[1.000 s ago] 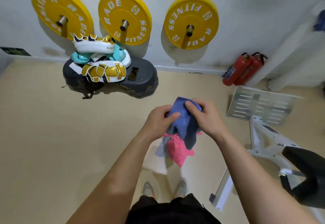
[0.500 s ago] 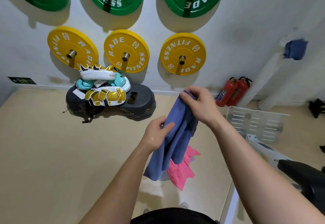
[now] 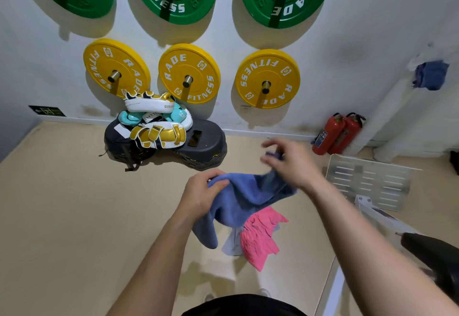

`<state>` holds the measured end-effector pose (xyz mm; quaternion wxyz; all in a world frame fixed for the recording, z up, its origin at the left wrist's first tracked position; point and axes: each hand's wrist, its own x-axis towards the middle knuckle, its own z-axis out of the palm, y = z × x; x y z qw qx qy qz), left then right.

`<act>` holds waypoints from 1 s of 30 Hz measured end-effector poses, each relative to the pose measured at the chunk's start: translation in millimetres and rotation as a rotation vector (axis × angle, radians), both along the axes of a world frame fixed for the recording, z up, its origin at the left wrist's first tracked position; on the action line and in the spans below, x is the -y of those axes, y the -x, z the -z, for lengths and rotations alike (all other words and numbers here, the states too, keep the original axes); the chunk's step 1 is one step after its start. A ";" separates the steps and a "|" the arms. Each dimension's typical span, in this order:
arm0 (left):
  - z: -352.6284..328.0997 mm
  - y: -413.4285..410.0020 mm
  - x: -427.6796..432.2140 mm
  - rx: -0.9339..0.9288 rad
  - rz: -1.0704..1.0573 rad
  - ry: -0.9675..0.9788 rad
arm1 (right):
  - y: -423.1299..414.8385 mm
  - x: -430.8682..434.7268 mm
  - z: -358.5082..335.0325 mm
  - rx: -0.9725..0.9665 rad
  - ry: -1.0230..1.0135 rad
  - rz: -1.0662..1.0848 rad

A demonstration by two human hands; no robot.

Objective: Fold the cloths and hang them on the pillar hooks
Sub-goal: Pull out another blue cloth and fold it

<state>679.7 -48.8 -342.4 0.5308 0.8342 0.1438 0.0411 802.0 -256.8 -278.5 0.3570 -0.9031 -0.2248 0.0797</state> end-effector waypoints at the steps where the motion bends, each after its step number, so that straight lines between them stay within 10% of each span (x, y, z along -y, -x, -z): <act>1: -6.2 -5.3 4.0 -0.002 0.045 -0.034 | 7.3 -4.4 15.0 -0.054 0.027 -0.095; 30: 65.3 8.0 -9.1 -0.251 -0.102 -0.110 | -34.1 52.8 3.1 0.008 -0.217 0.049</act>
